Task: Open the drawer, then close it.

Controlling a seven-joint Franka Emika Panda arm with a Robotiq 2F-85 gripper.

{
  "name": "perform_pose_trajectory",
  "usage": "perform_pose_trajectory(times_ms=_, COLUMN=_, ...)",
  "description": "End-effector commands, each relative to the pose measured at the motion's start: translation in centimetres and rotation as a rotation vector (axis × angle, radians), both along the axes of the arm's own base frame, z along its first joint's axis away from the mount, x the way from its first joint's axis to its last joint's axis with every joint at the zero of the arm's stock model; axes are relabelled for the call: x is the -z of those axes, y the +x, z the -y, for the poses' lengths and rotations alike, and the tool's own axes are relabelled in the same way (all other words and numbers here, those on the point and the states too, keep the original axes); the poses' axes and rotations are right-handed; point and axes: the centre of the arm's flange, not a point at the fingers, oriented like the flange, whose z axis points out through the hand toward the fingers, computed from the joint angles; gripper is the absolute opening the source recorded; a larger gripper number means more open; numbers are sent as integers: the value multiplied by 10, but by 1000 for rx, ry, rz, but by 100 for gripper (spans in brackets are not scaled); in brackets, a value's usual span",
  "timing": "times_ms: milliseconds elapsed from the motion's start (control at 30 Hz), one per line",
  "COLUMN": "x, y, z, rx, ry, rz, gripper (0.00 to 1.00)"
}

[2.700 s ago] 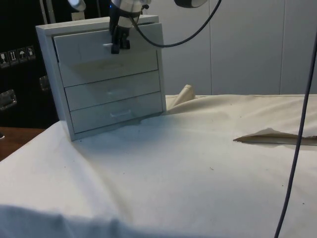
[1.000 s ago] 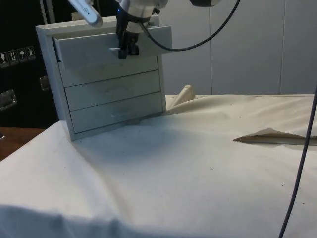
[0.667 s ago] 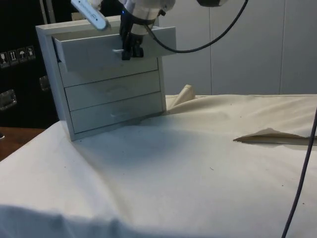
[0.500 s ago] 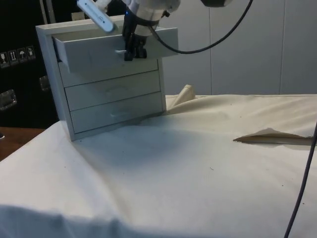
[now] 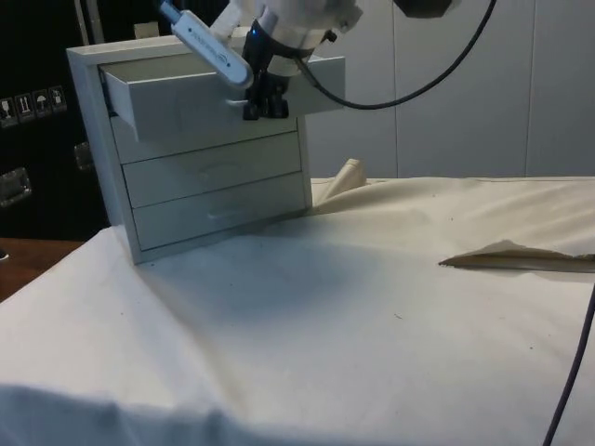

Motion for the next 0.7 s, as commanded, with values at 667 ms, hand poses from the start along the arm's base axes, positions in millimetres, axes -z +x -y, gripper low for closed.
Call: perform_pose_trajectory(times_ms=667, x=5, y=-6, z=-7, rx=9, ry=-31, rz=6, gripper=24)
